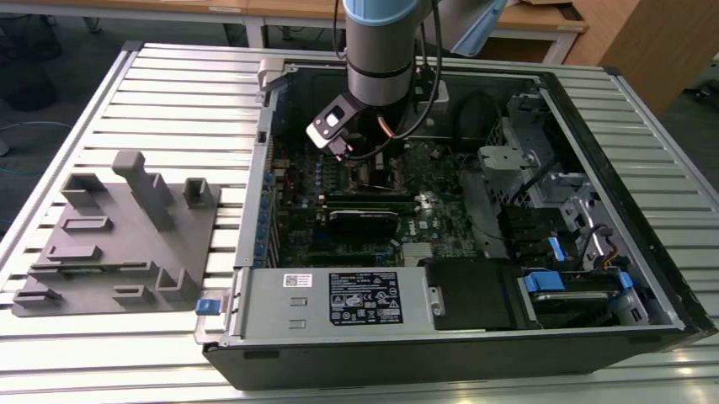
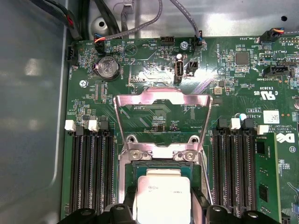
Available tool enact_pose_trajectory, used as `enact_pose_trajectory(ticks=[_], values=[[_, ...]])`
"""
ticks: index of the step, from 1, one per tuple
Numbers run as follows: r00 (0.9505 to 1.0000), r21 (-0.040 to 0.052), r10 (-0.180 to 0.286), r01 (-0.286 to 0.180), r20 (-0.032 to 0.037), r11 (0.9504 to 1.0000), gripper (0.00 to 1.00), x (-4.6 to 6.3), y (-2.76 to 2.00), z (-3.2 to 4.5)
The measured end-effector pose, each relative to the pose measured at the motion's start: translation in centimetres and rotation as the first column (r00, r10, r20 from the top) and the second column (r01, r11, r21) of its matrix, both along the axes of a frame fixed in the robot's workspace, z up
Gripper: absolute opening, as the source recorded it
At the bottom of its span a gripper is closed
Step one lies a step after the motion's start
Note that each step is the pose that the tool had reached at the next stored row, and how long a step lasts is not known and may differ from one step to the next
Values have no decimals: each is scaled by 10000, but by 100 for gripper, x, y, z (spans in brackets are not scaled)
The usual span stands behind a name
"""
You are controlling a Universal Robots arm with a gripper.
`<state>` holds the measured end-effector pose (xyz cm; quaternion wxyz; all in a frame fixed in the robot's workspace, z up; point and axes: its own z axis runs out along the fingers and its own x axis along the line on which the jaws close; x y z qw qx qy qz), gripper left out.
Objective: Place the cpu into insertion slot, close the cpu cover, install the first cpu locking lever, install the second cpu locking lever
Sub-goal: 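Place the cpu into insertion slot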
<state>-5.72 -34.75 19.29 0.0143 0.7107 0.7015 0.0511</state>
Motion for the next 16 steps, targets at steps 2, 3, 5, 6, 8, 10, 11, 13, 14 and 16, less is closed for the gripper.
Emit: enact_pose_trajectory(ticks=[2, 3, 5, 6, 8, 10, 11, 13, 14, 16], values=[[10000, 0, 10, -10, 0, 10000, 54, 0, 0, 0], [10000, 1, 10, -10, 0, 10000, 54, 0, 0, 0], [10000, 1, 11, -11, 0, 10000, 54, 0, 0, 0], [10000, 1, 12, -12, 0, 10000, 54, 1, 0, 0], [10000, 2, 11, -11, 0, 10000, 54, 3, 0, -1], [10000, 2, 12, -12, 1, 10000, 54, 7, 1, -1], [10000, 1, 11, -11, 1, 10000, 54, 8, 2, -1], [10000, 1, 11, -11, 1, 10000, 54, 8, 4, -1], [10000, 1, 12, -12, 1, 10000, 54, 8, 4, -1], [10000, 2, 11, -11, 1, 10000, 54, 8, 5, -1]])
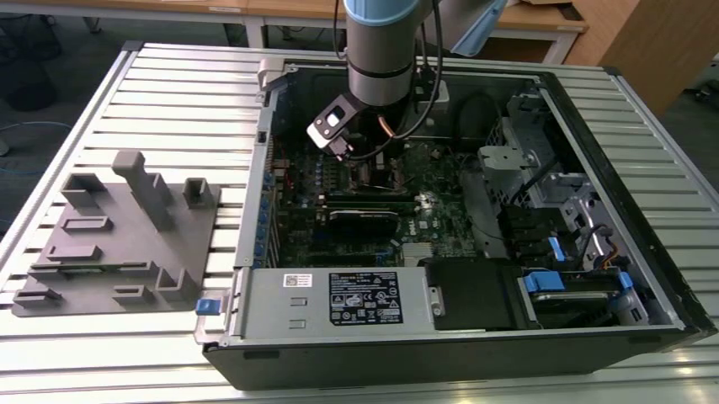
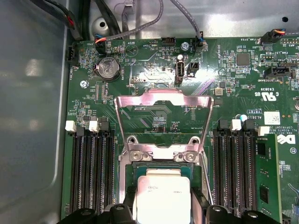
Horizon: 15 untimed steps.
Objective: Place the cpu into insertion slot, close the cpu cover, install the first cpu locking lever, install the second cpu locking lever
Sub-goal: 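Place the cpu into insertion slot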
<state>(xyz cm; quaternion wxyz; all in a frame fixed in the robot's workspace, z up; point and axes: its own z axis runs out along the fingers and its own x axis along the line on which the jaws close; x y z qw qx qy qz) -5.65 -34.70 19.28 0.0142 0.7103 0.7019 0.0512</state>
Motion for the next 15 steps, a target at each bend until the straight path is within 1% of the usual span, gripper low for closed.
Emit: enact_pose_trajectory(ticks=[9, 15], values=[[10000, -11, 0, 0, -7, 10000, 54, -3, -3, -38], [10000, -14, 0, 0, -9, 10000, 54, -3, -5, -39]])
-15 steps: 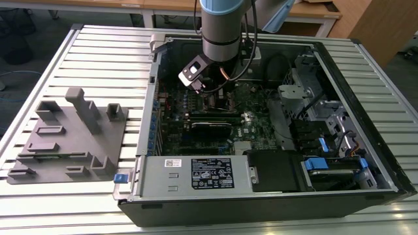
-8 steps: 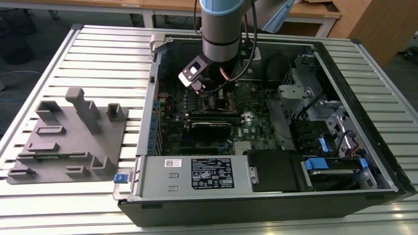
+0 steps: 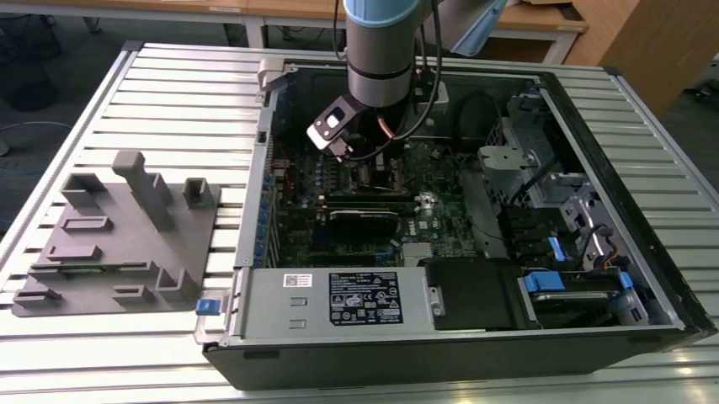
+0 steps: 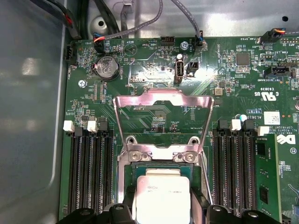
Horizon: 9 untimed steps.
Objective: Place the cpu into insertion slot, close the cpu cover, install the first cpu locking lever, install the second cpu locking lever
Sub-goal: 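Place the cpu into insertion slot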
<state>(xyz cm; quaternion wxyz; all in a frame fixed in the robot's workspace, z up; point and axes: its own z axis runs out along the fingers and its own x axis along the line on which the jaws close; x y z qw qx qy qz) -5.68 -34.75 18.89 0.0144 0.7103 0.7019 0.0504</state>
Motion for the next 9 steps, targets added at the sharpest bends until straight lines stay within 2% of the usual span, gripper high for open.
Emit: enact_pose_trajectory(ticks=[3, 9], values=[[10000, -1, 0, 0, 0, 10000, 54, 0, 0, 5], [10000, 54, 0, 0, 11, 10000, 54, 4, 5, 28]])
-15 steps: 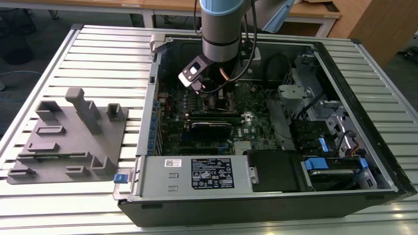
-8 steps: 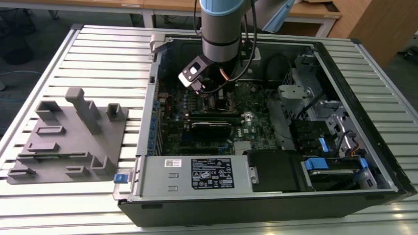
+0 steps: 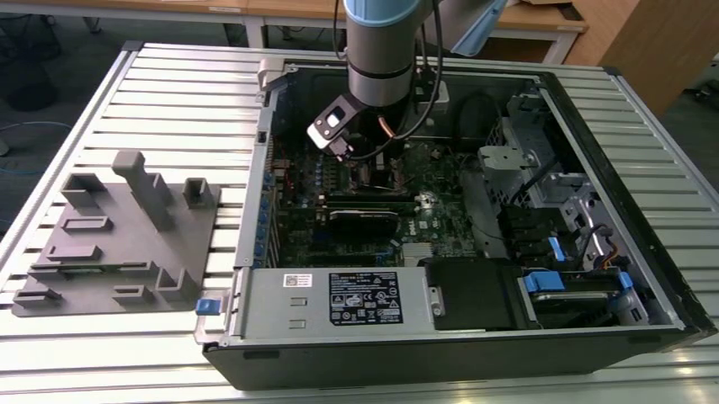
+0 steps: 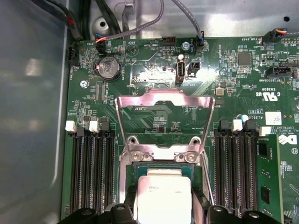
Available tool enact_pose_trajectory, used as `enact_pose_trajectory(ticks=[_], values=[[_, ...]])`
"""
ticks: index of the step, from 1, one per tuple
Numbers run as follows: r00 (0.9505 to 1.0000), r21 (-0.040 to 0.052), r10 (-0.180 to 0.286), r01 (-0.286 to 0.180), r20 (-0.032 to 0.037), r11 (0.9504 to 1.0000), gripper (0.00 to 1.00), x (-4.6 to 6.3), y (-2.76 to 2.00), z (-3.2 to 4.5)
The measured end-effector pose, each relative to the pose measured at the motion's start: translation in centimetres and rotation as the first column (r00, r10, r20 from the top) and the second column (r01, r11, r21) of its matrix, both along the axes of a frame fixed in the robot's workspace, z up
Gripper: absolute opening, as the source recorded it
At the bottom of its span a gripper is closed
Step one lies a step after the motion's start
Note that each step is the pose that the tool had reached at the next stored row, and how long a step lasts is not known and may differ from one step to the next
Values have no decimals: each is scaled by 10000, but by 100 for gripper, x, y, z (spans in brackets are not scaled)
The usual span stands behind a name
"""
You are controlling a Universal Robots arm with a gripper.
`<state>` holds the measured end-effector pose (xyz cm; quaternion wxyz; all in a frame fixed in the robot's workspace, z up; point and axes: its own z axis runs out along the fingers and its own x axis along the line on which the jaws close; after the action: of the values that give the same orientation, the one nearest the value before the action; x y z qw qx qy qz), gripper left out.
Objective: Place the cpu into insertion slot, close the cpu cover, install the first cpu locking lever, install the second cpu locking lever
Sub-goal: 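Place the cpu into insertion slot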
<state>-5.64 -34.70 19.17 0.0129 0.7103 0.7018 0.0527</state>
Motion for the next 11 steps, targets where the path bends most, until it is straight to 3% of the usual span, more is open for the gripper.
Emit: enact_pose_trajectory(ticks=[7, 11], values=[[10000, 134, 1, -1, -5, 9999, 54, -1, -1, 2], [10000, 271, 0, 0, -5, 9996, 54, -1, -1, 1]])
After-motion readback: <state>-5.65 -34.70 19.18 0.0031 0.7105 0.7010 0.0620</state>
